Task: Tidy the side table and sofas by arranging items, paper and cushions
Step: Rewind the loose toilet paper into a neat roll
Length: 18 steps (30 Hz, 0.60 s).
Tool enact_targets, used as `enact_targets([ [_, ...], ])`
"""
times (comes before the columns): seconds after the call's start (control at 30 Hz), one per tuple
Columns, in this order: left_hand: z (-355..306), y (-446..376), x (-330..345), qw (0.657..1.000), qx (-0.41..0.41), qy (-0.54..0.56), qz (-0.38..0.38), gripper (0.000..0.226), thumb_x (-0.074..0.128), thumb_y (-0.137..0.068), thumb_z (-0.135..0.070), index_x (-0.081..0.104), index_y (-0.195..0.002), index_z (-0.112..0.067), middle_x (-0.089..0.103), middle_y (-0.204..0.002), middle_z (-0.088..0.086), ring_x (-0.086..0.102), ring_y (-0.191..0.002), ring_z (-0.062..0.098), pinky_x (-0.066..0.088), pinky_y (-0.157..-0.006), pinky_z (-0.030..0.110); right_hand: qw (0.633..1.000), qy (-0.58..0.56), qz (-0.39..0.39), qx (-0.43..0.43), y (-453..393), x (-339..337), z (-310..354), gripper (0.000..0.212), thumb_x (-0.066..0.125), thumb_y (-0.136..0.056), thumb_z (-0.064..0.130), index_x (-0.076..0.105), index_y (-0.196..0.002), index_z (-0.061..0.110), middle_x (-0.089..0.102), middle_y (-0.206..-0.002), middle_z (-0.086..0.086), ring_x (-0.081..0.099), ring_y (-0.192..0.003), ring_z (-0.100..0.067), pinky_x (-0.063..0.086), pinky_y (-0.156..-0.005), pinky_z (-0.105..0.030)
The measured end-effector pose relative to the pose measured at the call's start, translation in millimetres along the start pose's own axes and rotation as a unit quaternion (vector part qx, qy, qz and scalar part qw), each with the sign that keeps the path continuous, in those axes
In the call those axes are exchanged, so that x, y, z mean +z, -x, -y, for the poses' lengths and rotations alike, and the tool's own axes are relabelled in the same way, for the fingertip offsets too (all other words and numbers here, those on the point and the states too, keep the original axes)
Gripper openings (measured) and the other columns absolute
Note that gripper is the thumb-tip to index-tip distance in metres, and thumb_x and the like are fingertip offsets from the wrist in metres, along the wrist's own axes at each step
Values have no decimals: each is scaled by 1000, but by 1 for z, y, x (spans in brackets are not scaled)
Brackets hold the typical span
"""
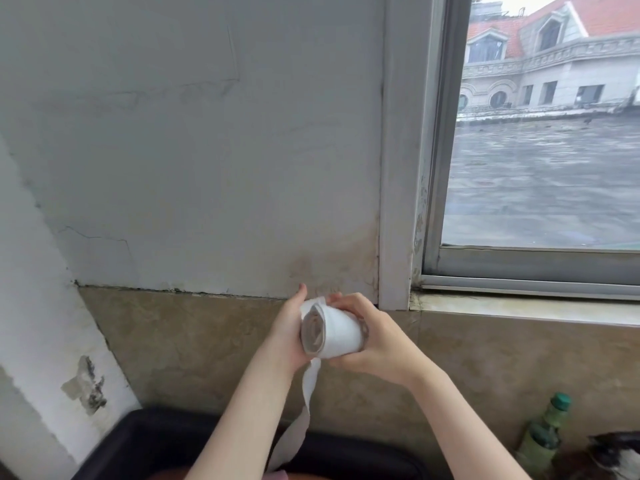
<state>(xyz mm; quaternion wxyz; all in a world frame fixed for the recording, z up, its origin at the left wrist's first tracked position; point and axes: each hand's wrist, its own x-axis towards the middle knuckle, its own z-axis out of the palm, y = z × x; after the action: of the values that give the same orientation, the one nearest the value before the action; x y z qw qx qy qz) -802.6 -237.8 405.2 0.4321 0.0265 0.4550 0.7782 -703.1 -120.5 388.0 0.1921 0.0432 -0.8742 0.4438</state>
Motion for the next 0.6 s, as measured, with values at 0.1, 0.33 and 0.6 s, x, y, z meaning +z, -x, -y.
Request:
enact_targets([
  [0.1,-4,-4,-4,999,16,18,28,58,27,-99,-49,61,-103,-1,71,-96,14,66,-87,29,49,-83,44,993,-95,66,21,2,-5,6,57,82,-60,14,57,-110,23,60,-102,8,60,-93,-7,55,-76,-27],
  [0.33,0,7,-5,991,0,-91,95,81,39,-77,-69,63,-114,-1,67,-106,19,66,-92,30,54,-77,37,983,-172,36,41,-1,-3,1,43,75,-64,36,62,-105,31,60,-104,0,61,-95,-15,53,-74,-25],
  [0.6,6,10,4,998,40,-42,40,52,59,-75,-48,69,-95,-2,70,-81,12,67,-70,22,53,-65,30,989,99,-102,-28,-5,0,-2,59,65,-66,57,49,-118,34,41,-119,30,41,-113,6,31,-94,-24],
])
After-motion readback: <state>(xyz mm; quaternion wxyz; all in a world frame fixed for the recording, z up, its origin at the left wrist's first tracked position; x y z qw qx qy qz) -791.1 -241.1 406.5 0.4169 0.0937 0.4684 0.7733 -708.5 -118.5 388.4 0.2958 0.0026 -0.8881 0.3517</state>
